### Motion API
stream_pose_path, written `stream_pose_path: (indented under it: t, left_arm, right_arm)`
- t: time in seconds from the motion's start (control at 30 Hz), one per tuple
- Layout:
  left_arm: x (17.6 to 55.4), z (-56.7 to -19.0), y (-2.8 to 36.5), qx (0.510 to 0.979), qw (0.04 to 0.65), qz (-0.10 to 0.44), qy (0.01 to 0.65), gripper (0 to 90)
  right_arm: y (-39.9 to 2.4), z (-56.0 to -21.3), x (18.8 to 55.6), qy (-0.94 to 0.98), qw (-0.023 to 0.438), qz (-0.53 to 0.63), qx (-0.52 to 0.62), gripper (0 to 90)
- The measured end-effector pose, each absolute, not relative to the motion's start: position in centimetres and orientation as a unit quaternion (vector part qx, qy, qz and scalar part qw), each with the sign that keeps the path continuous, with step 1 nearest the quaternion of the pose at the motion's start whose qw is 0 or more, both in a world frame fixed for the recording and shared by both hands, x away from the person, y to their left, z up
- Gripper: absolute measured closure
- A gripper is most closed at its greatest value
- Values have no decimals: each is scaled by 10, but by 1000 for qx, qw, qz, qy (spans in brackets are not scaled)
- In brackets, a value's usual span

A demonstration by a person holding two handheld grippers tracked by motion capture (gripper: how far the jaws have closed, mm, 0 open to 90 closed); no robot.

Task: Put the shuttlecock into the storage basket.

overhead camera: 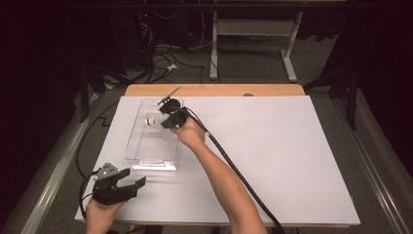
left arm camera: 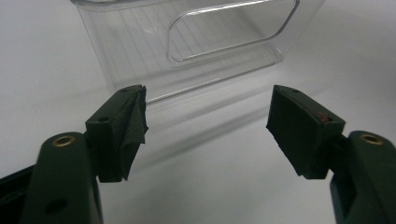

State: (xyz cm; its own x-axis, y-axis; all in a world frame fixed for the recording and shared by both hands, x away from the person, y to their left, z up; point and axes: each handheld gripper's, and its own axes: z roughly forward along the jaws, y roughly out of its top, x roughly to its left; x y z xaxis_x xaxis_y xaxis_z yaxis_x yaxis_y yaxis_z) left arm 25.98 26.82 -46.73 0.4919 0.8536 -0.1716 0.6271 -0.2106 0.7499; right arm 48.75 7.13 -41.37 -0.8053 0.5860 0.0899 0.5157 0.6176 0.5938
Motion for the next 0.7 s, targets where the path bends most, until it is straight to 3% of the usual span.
stream_pose_path:
  t: [0.7]
  left_arm:
    - [260, -467, 267, 764, 404, 143, 482, 293]
  right_arm:
    - [83, -412, 487, 903, 64, 302, 299, 869]
